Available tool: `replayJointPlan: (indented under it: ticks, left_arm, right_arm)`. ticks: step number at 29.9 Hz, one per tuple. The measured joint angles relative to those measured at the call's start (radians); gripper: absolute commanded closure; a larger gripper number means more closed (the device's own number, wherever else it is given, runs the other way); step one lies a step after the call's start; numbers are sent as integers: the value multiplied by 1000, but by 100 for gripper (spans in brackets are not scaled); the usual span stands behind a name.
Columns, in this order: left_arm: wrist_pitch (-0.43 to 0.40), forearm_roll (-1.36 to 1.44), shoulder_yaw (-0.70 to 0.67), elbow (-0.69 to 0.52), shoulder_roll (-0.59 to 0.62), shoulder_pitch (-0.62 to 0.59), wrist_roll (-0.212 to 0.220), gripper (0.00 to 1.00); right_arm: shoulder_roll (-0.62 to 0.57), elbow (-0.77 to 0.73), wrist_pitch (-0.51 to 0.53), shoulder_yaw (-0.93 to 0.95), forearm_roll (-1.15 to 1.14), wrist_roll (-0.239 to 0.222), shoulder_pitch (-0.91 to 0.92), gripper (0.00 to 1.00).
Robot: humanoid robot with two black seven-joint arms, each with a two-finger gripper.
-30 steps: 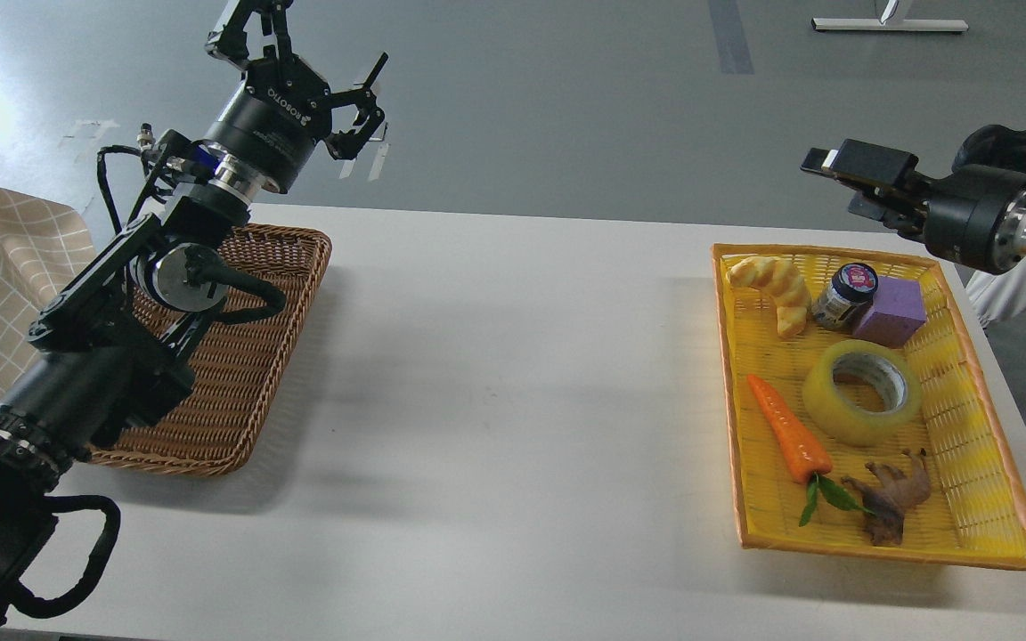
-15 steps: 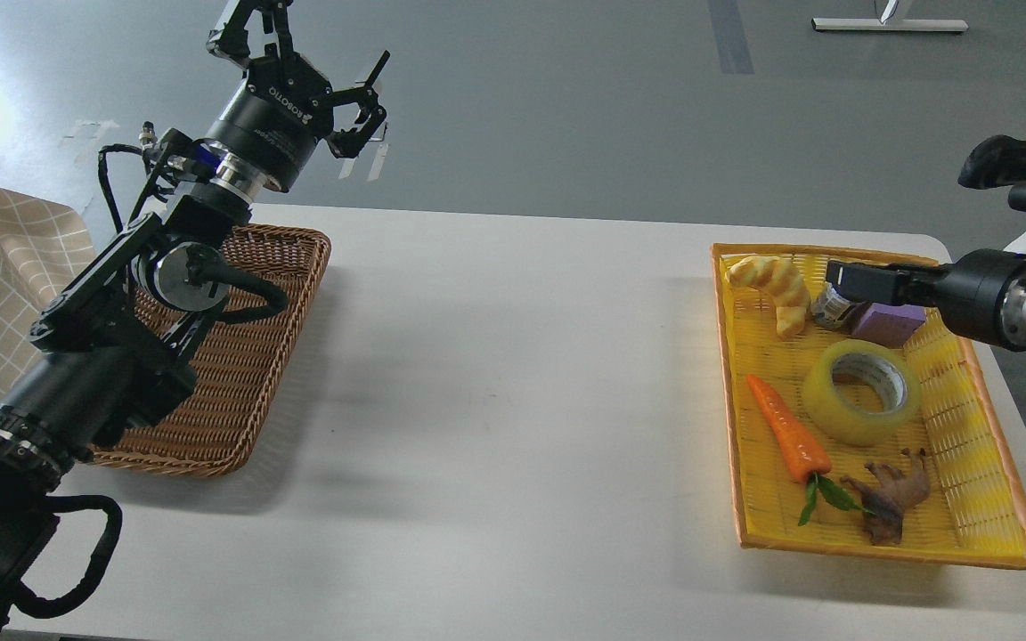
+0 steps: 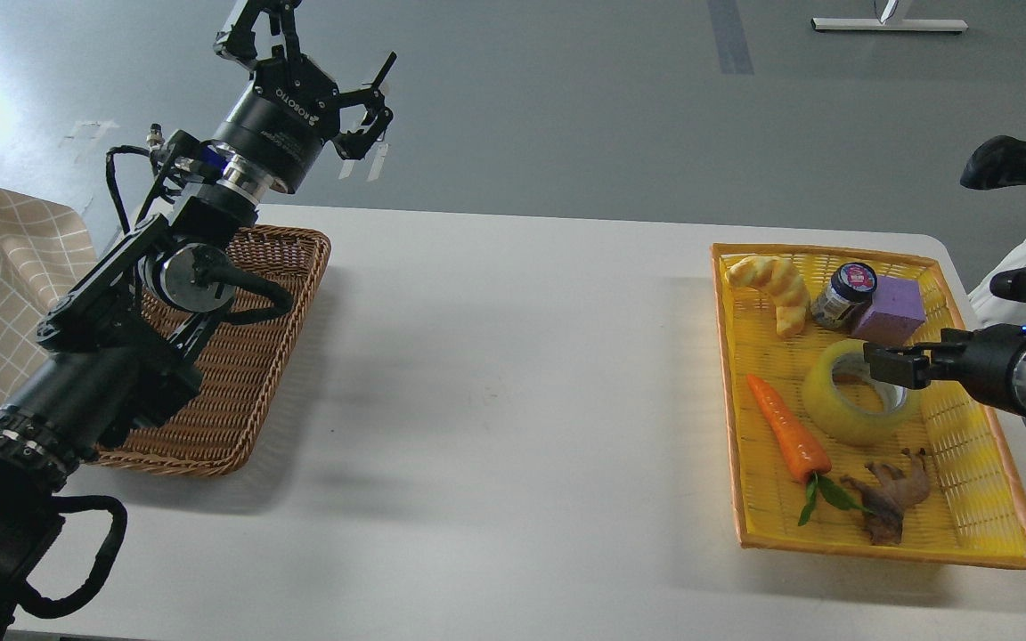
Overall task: Place and transfer tape with both arms
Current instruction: 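Move the right gripper down toward the tape roll in the yellow tray, then insert the right gripper into the tape roll's hole and grip it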
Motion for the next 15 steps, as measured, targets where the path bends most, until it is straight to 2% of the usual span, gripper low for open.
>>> replayJointPlan:
  ticks: [15]
  left_arm:
    - [0, 0, -2, -1, 1, 1, 0, 2]
  right_arm:
    - [39, -79, -52, 2, -71, 0, -8, 8]
